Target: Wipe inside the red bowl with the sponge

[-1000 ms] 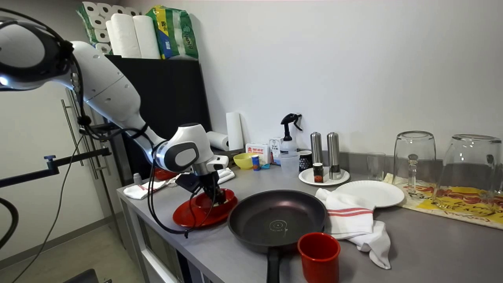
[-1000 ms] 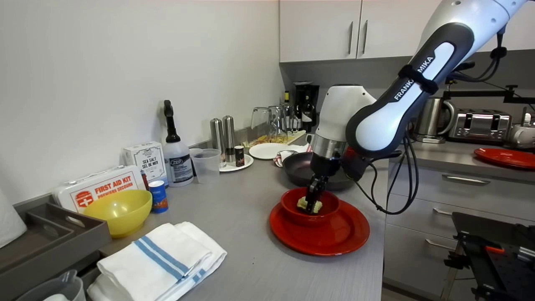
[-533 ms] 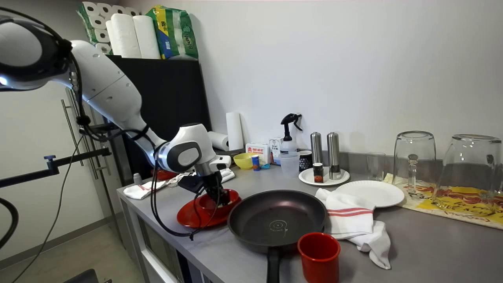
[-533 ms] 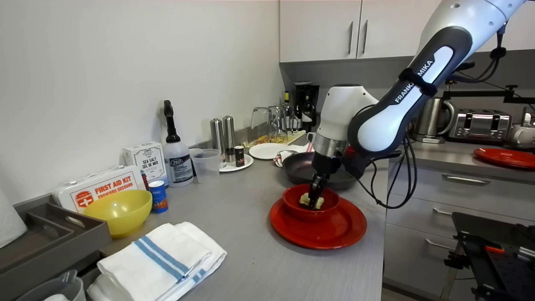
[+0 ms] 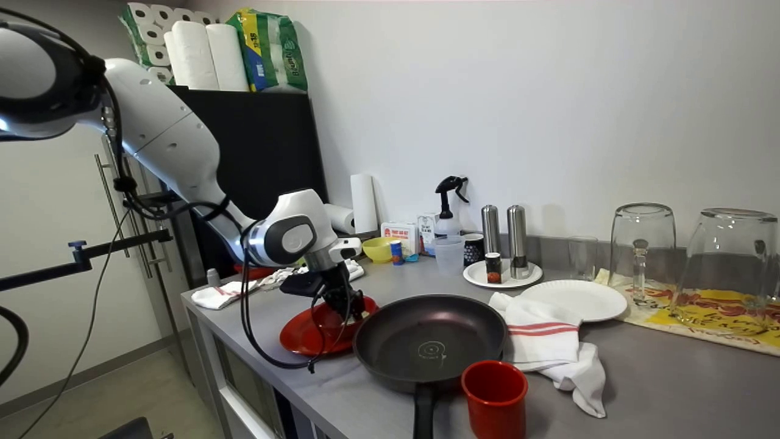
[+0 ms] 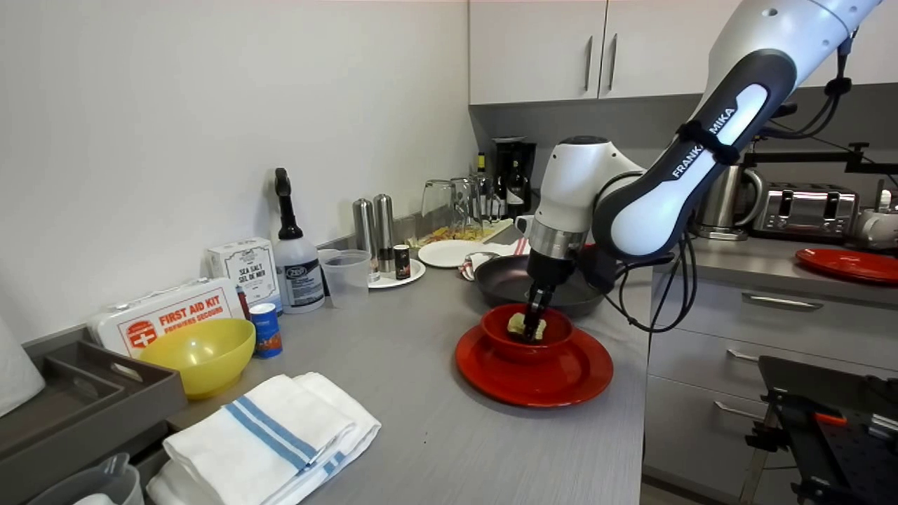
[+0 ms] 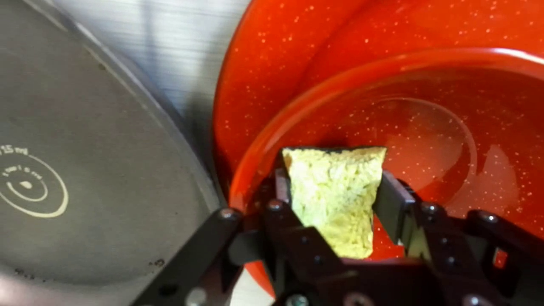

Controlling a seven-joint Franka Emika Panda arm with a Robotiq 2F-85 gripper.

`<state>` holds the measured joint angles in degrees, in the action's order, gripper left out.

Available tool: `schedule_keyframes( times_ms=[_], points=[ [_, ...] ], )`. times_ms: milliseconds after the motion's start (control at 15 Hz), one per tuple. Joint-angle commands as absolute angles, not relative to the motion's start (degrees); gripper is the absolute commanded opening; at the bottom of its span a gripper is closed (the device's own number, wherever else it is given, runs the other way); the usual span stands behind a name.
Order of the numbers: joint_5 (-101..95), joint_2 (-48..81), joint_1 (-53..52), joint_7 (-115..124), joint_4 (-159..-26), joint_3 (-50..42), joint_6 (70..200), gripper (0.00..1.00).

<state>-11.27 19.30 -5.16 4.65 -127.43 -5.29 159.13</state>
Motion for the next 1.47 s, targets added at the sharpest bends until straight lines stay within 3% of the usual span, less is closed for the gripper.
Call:
schedule_keyframes(
  times_ms=[0,1400],
  points=[
    [-16.61,17.07,-7.37,6.99,-128.58,-7.43,159.43,0.25],
    [-34.67,16.85,-9.30,16.44,-129.65,-10.37,159.45,0.25]
  ],
)
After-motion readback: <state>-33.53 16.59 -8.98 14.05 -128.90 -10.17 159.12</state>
